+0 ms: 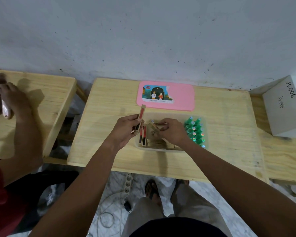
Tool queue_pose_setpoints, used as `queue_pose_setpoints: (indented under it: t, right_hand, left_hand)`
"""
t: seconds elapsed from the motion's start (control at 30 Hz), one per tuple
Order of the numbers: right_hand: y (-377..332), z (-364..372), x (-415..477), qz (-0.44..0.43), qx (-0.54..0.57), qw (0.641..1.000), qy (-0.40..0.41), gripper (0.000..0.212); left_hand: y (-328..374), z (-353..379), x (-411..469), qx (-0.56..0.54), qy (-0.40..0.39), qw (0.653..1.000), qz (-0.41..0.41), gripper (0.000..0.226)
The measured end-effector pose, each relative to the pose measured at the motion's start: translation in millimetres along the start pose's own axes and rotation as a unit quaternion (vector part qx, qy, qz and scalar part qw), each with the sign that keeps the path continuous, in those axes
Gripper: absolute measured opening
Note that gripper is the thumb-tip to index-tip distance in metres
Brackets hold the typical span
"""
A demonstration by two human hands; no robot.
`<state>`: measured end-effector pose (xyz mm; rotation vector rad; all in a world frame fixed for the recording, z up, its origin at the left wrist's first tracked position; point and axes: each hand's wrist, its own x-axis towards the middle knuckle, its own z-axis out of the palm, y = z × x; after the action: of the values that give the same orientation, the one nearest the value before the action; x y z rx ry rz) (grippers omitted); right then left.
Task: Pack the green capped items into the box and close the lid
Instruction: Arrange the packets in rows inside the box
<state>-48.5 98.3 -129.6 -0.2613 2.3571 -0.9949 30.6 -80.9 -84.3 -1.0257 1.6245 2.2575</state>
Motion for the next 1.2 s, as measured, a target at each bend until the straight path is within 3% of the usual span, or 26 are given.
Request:
queue_pose_setpoints:
  t: [0.17, 0.4, 0.53, 0.8, 0.93, 1.03, 1.2]
  right_hand:
    - [-6.9, 10.5, 0.5, 0.02, -0.007, 1.0, -0.022, 0.018]
    - [-16.0, 21.2, -1.6, 0.064, 0.027, 0.998, -0.01, 0.013]
    - [-16.8, 27.7, -0.5, 0.09, 0.055, 0.994, 0.007, 0.012]
    - [-19.2, 32.4, 4.1, 0.125, 0.076, 0.986, 0.079, 0.02]
    - [-17.5, 28.1, 2.7, 0.137, 0.075, 0.985, 0.07, 0.014]
    - [-19.4, 30.0, 4.0, 0.145, 0.084, 0.985, 0.044, 0.013]
    - [-21.4, 37.3, 7.0, 0.115, 0.051, 0.992, 0.025, 0.005]
  left_hand:
    - [-0.2, 2.2, 2.3, 0.054, 0.072, 0.994, 0.066, 0.021]
    - [-3.5, -1.1, 5.4, 0.095, 0.079, 0.99, 0.064, 0.021]
    - [-7.1, -5.2, 6.8, 0.185, 0.112, 0.974, 0.062, 0.032]
    - [-12.1, 21.4, 6.7, 0.447, 0.194, 0.866, 0.109, 0.027]
    - [-21.3, 32.5, 7.9, 0.603, 0.214, 0.755, 0.143, 0.027]
    - [-25.8, 33.1, 9.3, 0.671, 0.204, 0.696, 0.155, 0.022]
    - [-30.9, 26.5, 8.8, 0.716, 0.162, 0.652, 0.187, 0.022]
